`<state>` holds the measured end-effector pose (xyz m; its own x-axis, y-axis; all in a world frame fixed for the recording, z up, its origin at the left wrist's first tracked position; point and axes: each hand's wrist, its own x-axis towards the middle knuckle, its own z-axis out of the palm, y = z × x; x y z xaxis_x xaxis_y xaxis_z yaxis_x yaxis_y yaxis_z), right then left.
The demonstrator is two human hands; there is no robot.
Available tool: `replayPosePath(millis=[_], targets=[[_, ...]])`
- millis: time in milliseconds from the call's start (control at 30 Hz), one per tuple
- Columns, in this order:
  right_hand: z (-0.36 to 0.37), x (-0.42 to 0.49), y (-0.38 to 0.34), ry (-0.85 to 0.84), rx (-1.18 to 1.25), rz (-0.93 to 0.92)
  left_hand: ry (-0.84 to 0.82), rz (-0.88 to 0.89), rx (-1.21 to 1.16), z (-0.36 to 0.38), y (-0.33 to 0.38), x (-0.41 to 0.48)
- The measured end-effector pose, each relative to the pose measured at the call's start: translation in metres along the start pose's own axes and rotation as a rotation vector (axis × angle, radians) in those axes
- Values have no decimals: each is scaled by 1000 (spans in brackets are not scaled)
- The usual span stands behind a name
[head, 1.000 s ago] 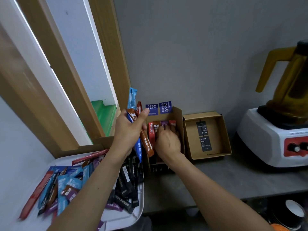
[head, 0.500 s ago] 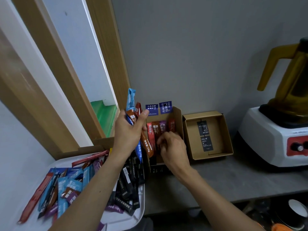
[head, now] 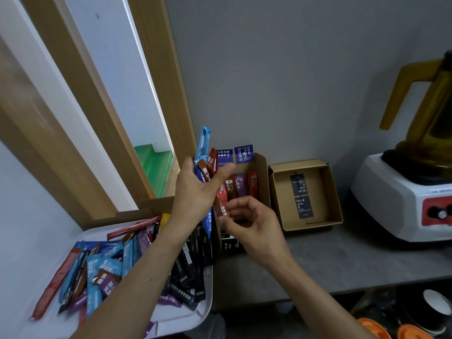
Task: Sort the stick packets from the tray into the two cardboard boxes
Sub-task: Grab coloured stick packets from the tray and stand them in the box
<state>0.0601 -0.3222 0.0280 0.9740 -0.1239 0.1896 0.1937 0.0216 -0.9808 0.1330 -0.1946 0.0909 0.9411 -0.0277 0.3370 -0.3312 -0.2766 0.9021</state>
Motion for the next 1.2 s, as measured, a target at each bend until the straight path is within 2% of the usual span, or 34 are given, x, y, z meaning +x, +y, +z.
replayPosePath(millis=[200, 333, 533, 667, 767, 833, 1000, 1100, 1200], targets=[[-13, -4, 10, 69, 148, 2, -71, -96, -136, -9, 5, 5], [-19, -11, 12, 179, 132, -104, -59, -148, -139, -7, 8, -2], [-21, -16, 20, 227, 40, -206, -84, -227, -394, -13, 9, -5], [-21, -14, 21, 166, 34, -165, -76, -185, -308, -18, 10, 0], [-21, -9, 16, 86, 127, -50, -157, -164, -213, -20, 13, 5], [-23, -4, 15, 19, 98, 12, -184, -123, -129, -19, 12, 7], [-32, 16, 15, -117, -66, 74, -54, -39, 14, -11, 7, 8], [-25, 27, 26, -27, -207, 82, 39, -25, -18, -13, 5, 9], [-11, 41, 42, 107, -416, 90, 60, -69, -145, -19, 2, 8]])
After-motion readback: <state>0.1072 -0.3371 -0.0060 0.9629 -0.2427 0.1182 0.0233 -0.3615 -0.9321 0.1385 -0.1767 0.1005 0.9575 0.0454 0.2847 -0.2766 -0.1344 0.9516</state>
